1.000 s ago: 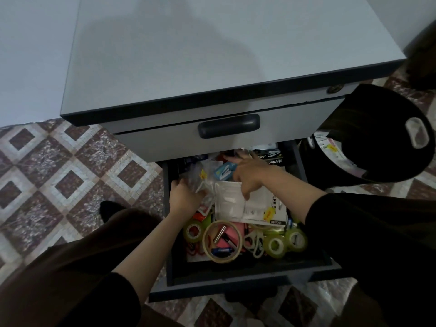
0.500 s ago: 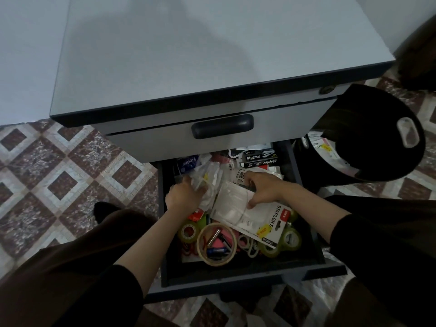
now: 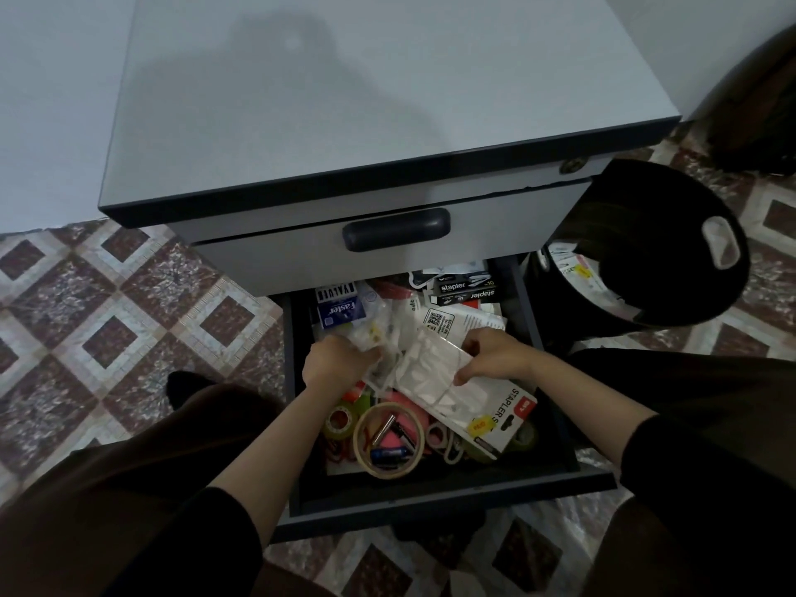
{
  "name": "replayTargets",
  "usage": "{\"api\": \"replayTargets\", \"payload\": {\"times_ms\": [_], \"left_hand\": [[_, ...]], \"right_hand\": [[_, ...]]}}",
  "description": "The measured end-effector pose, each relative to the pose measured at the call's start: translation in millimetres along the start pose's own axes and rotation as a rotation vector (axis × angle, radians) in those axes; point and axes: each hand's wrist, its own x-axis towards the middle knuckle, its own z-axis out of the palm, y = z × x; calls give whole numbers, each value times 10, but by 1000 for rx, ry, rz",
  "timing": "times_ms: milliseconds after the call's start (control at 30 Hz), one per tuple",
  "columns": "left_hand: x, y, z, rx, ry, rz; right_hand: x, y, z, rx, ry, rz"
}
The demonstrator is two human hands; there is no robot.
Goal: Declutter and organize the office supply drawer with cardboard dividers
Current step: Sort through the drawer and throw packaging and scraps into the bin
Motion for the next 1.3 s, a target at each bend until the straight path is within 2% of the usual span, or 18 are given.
{"api": "replayTargets", "payload": {"times_ms": [100,233,300,400,467,533,600,900,967,1100,1233,1300], "left_hand": [[-46,3,18,17,15,64],[15,-13,-30,19,307,340],[143,15,-78,59,256,390],[321,81,-119,136,73,423],[342,112,-126,187,-101,396],[241,141,-144,92,-244,319],[156,115,-119,34,-240,313],[-225,-60,-8,156,-63,391],[-253,-67,-29,69,-41,384],[-272,-76,-96,-283,-19,293],[-287,-85,-161,-393,-55,211],[-276,-115,-187,-548,-75,142]], "right_hand": [[-61,58,-54,82,5,-12],[-114,150,-162,170,12,-4],[-141,157,-199,221,9,0],[-163,148,-216,235,-2,5],[-183,138,-226,237,-6,-1],[-207,139,-250,260,-14,-11],[-247,134,-285,289,-20,-31],[-364,111,-370,360,14,-32],[-374,99,-380,364,32,-32],[-430,89,-408,386,39,-46],[-498,81,-428,412,49,-54],[-531,81,-431,420,48,-56]]}}
